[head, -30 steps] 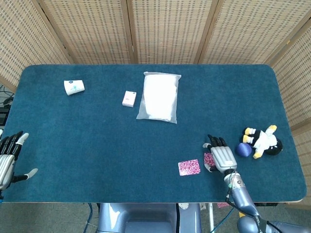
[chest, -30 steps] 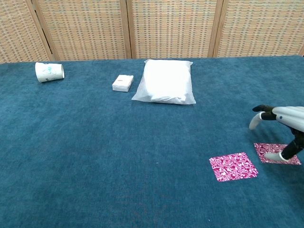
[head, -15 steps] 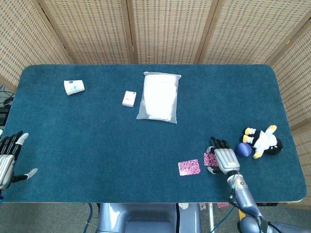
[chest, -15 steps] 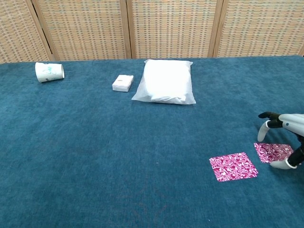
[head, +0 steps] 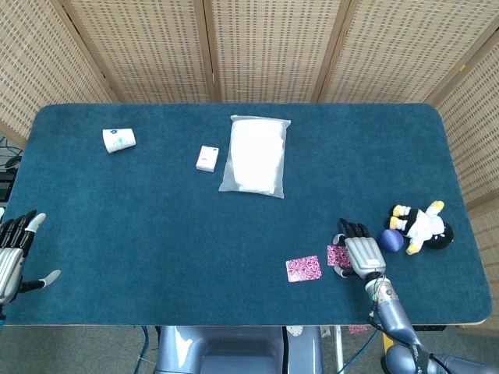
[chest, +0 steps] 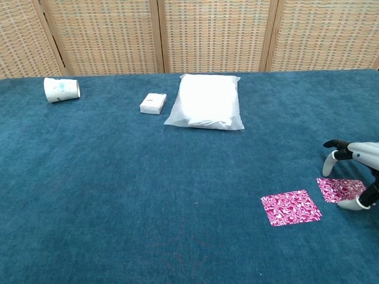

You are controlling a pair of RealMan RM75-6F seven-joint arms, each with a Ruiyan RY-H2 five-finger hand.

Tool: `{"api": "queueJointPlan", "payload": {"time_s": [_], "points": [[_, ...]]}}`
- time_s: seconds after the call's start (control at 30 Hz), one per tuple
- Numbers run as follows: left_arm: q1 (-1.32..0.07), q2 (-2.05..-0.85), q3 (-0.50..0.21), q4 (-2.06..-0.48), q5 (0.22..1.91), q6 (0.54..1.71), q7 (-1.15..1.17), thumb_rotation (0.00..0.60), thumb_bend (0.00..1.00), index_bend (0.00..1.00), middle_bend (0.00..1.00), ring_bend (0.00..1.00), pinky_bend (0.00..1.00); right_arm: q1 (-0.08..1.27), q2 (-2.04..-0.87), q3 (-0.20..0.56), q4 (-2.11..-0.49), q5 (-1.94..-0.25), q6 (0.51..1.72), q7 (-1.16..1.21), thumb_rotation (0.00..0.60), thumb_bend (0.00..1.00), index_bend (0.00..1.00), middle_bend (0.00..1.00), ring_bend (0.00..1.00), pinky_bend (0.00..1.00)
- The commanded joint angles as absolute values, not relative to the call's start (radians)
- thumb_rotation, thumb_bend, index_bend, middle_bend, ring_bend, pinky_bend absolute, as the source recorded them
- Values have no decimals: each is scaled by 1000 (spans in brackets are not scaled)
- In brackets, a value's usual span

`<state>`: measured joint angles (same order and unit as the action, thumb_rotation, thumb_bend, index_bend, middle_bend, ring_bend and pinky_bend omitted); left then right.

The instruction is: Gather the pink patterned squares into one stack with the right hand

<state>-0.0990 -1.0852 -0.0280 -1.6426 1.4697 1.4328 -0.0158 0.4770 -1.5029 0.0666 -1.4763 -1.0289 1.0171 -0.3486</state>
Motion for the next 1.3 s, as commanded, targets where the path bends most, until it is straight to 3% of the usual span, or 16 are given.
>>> {"api": "queueJointPlan", "payload": {"time_s": [0.03,0.73,0.93,1.07,1.3], "points": [[-99,-1085,-28,-1643,1470,1433,-15,600,0,0,0,0,0,478,-1498,62,-1476,-1035,1018,-364,600,260,328,0,0,0],[-98,-1087,-28,-1642,1470,1434,-12,600,0,0,0,0,0,470,-1501,53,-1447,-1046,1013,-375,600,260,335,0,0,0],[-98,-1087,-28,-1642,1470,1435,-13,600,0,0,0,0,0,465,-1515,51,-1424,-1063,1017,-361,600,262,510,0,0,0],[-98,-1087,-29,-1642,1470,1435,-14,600,0,0,0,0,0,459,-1521,50,-1417,-1087,1030,-350,600,311,550,0,0,0],[-98,-1087,-28,-1641,1471,1436,-15,600,0,0,0,0,0,452,-1524,47,-1419,-1113,1039,-343,600,311,571,0,0,0]]}}
